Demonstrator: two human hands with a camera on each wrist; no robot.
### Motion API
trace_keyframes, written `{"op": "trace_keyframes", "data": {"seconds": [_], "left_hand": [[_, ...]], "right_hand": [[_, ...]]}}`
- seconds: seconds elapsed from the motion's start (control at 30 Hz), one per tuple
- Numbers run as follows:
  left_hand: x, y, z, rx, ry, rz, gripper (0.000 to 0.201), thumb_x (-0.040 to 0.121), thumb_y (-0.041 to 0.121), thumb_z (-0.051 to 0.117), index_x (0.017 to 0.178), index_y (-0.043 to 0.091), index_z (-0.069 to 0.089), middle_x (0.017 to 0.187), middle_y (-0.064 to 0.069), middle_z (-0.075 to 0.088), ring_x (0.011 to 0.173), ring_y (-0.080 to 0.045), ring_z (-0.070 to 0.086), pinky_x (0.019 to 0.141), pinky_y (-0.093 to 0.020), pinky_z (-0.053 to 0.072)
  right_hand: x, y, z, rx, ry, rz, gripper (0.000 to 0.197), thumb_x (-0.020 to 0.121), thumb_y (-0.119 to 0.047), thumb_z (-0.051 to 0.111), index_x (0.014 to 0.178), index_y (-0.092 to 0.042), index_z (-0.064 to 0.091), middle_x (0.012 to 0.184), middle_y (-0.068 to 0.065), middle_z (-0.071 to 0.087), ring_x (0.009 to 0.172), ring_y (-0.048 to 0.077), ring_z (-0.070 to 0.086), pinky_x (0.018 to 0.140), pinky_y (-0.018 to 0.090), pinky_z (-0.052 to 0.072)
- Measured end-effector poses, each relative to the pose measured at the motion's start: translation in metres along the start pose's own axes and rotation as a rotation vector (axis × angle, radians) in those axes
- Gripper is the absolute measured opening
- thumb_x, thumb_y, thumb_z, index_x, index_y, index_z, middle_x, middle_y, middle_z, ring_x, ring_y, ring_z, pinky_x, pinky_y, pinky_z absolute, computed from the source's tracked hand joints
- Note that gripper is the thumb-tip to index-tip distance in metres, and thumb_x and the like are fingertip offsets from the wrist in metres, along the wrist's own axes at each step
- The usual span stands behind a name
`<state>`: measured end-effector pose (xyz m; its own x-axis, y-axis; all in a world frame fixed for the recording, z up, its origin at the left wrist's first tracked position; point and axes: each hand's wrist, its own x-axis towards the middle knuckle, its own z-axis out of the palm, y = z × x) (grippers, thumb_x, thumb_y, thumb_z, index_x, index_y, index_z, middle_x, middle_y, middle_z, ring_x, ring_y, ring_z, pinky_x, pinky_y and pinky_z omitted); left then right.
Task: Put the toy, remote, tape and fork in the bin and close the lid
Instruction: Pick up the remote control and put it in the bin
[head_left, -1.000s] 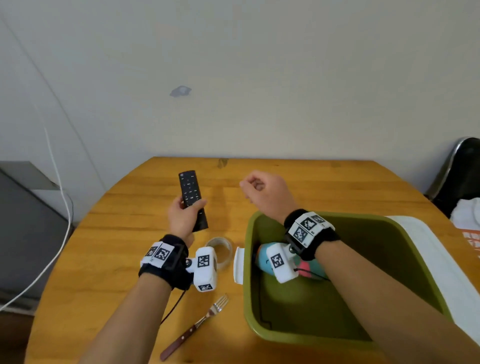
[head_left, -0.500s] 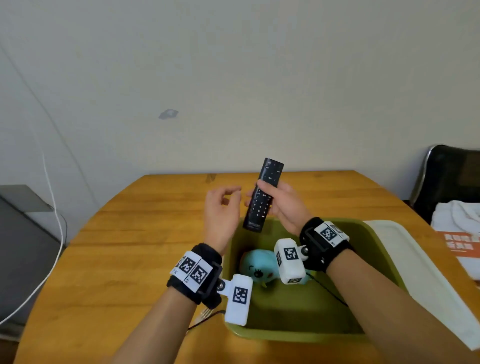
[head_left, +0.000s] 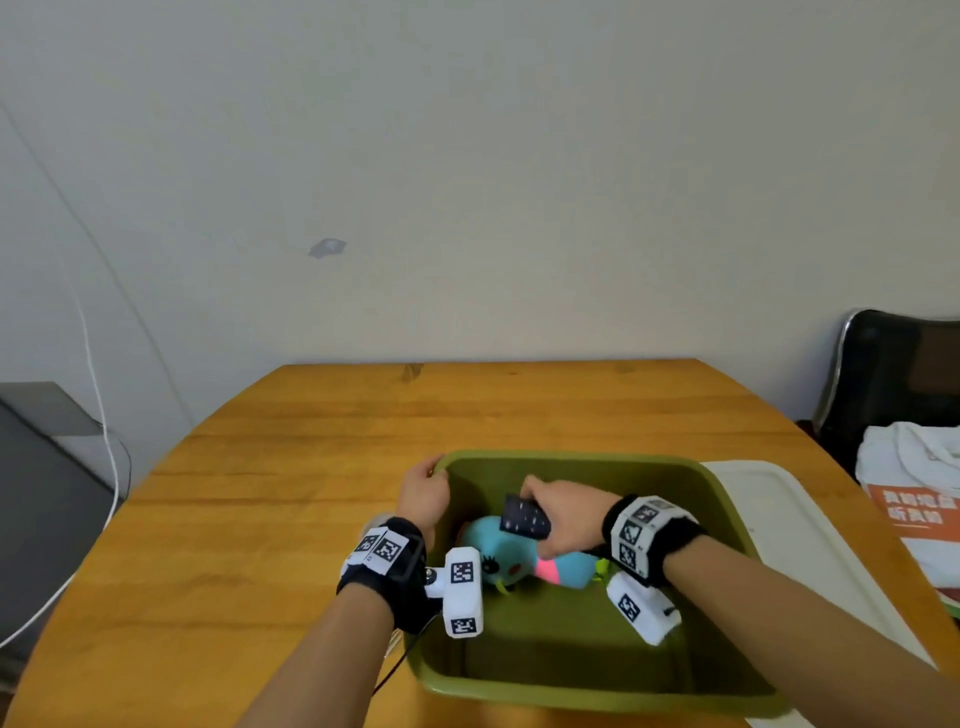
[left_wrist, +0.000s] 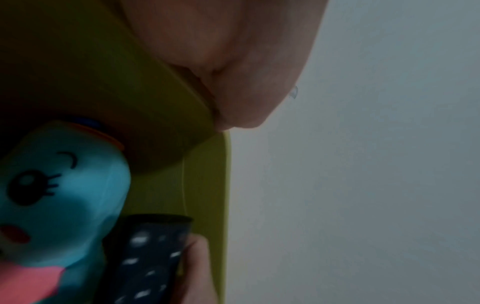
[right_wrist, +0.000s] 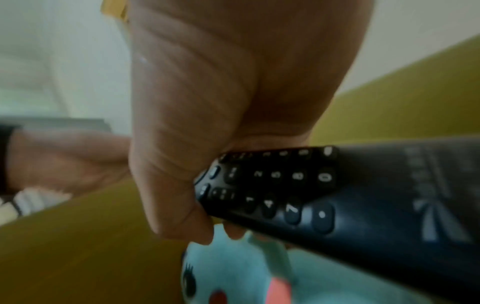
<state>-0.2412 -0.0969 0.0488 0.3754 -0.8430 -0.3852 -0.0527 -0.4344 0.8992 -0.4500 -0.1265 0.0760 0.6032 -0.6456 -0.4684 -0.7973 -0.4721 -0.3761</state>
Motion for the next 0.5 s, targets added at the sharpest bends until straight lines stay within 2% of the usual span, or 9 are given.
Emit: {"op": "trace_keyframes", "data": {"seconds": [0.03, 0.1, 0.17, 0.27, 0.33, 0.37, 0.43, 0.5], "left_hand": [[0.001, -0.001, 0.001, 0.025, 0.003, 0.016, 0.042, 0.102, 0.009, 0.040, 0.143, 0.008, 0.050, 0.120, -0.014, 0.063, 0.095, -0.022, 0.062, 0.097, -0.039, 0.048], [0.002, -0.003, 0.002, 0.039, 0.014, 0.035, 0.042, 0.101, 0.012, 0.041, 0.142, 0.010, 0.051, 0.127, -0.012, 0.063, 0.104, -0.024, 0.061, 0.104, -0.043, 0.048], [0.004, -0.005, 0.002, 0.044, 0.029, 0.040, 0.042, 0.101, 0.014, 0.043, 0.141, 0.012, 0.053, 0.131, -0.011, 0.063, 0.114, -0.027, 0.061, 0.106, -0.047, 0.048], [0.006, -0.010, 0.002, 0.030, 0.029, 0.021, 0.042, 0.100, 0.016, 0.045, 0.140, 0.015, 0.055, 0.136, -0.012, 0.062, 0.124, -0.029, 0.058, 0.109, -0.046, 0.045], [0.006, -0.011, 0.001, 0.008, 0.022, 0.012, 0.041, 0.101, 0.016, 0.044, 0.141, 0.014, 0.054, 0.132, -0.010, 0.063, 0.121, -0.026, 0.057, 0.110, -0.042, 0.043], [0.006, -0.011, 0.002, -0.001, 0.020, 0.009, 0.041, 0.102, 0.016, 0.044, 0.142, 0.014, 0.053, 0.130, -0.010, 0.064, 0.120, -0.025, 0.056, 0.109, -0.040, 0.043], [0.006, -0.012, 0.001, 0.002, 0.021, 0.012, 0.042, 0.102, 0.017, 0.044, 0.142, 0.015, 0.052, 0.139, -0.011, 0.059, 0.128, -0.026, 0.053, 0.113, -0.044, 0.041], [0.007, -0.013, 0.001, 0.002, 0.024, 0.017, 0.042, 0.101, 0.017, 0.044, 0.143, 0.015, 0.052, 0.144, -0.010, 0.056, 0.135, -0.027, 0.050, 0.115, -0.047, 0.039]], "right_hand": [[0.005, 0.000, 0.007, -0.065, -0.044, -0.021, 0.055, 0.078, -0.029, 0.079, 0.119, -0.014, 0.045, 0.095, 0.005, 0.063, 0.076, 0.023, 0.062, 0.065, 0.038, 0.053], [0.014, -0.003, 0.021, -0.167, -0.148, -0.075, 0.044, 0.077, -0.033, 0.079, 0.109, -0.012, 0.054, 0.094, 0.008, 0.069, 0.082, 0.027, 0.067, 0.071, 0.041, 0.057], [0.022, -0.011, 0.036, -0.274, -0.247, -0.098, 0.042, 0.077, -0.039, 0.078, 0.105, -0.011, 0.063, 0.094, 0.010, 0.072, 0.082, 0.028, 0.068, 0.074, 0.041, 0.059], [0.031, -0.026, 0.059, -0.408, -0.362, -0.088, 0.051, 0.077, -0.052, 0.075, 0.108, -0.012, 0.070, 0.095, 0.006, 0.071, 0.082, 0.026, 0.064, 0.074, 0.036, 0.057], [0.038, -0.033, 0.071, -0.476, -0.432, -0.103, 0.056, 0.080, -0.055, 0.073, 0.112, -0.010, 0.070, 0.104, 0.009, 0.071, 0.093, 0.029, 0.066, 0.083, 0.039, 0.058], [0.042, -0.034, 0.076, -0.518, -0.457, -0.122, 0.056, 0.082, -0.054, 0.072, 0.114, -0.008, 0.070, 0.109, 0.012, 0.072, 0.099, 0.031, 0.067, 0.087, 0.042, 0.058], [0.046, -0.035, 0.083, -0.596, -0.465, -0.153, 0.055, 0.086, -0.051, 0.070, 0.115, -0.005, 0.069, 0.113, 0.015, 0.072, 0.105, 0.034, 0.067, 0.091, 0.045, 0.057], [0.048, -0.032, 0.088, -0.640, -0.431, -0.186, 0.053, 0.086, -0.051, 0.068, 0.114, -0.006, 0.068, 0.110, 0.015, 0.072, 0.104, 0.036, 0.067, 0.089, 0.047, 0.058]]}}
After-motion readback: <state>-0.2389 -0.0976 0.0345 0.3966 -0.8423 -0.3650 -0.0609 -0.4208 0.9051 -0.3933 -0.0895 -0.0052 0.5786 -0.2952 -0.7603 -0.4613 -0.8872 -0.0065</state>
